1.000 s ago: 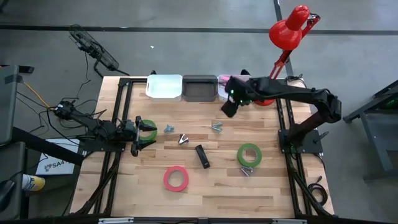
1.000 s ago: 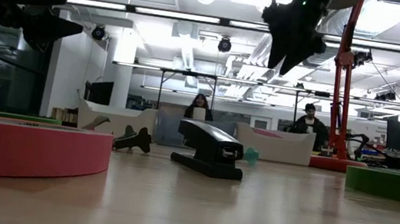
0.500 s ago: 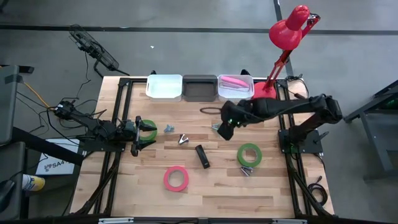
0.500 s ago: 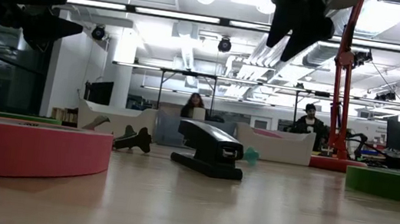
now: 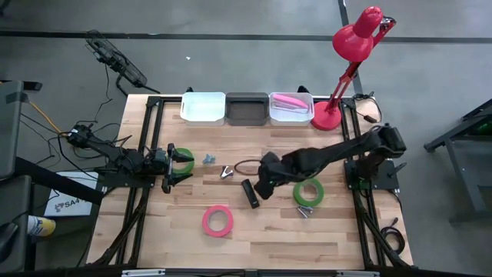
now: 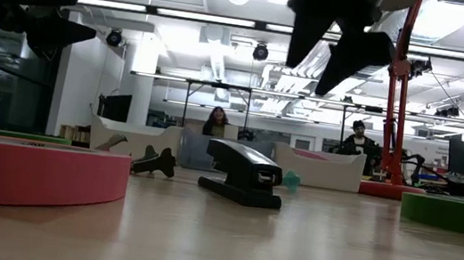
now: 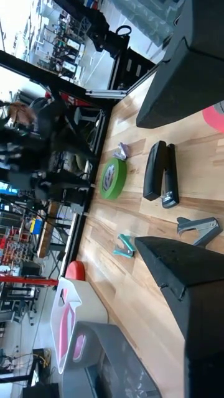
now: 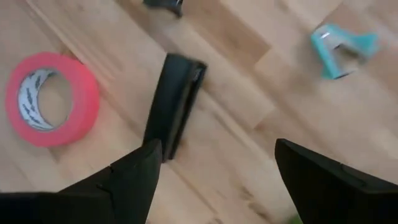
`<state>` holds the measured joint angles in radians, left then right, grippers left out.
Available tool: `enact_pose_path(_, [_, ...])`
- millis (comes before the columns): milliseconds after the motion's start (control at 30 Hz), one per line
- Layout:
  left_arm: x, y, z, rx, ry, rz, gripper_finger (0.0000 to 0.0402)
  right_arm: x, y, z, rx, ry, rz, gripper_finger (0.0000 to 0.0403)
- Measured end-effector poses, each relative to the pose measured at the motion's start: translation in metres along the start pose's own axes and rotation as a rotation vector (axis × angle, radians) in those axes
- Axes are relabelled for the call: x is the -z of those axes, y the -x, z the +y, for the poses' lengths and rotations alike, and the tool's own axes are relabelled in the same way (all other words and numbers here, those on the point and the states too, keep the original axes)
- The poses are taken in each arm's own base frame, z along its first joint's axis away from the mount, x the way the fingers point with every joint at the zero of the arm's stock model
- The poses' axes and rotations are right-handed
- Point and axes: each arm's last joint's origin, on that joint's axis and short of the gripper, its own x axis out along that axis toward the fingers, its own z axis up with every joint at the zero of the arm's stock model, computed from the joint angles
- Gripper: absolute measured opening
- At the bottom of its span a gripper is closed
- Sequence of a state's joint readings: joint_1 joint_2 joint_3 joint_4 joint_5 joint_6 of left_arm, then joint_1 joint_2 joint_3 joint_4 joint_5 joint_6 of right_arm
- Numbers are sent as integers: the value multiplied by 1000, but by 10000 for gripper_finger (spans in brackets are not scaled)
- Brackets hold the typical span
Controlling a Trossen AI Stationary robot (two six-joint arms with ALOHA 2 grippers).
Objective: Pick and place Stapler, Stapler remover, tape
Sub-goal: Put the black stapler into the right white bin
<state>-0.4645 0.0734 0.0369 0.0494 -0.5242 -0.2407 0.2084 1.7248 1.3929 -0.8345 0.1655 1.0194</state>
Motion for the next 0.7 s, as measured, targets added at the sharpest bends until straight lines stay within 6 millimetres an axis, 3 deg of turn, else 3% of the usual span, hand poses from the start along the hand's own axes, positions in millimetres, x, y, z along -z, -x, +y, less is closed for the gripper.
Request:
enact_pose_path(233, [0, 0, 0, 0, 0, 0, 296, 9, -38, 22, -66, -27, 6, 305])
enact_pose_path(467, [0, 0, 0, 1, 0, 0, 296, 14, -74, 29, -50, -35, 14, 305])
enact_pose_path(700, [0, 0, 0, 0, 0, -1, 296, 9, -90, 39, 8, -10, -25, 305])
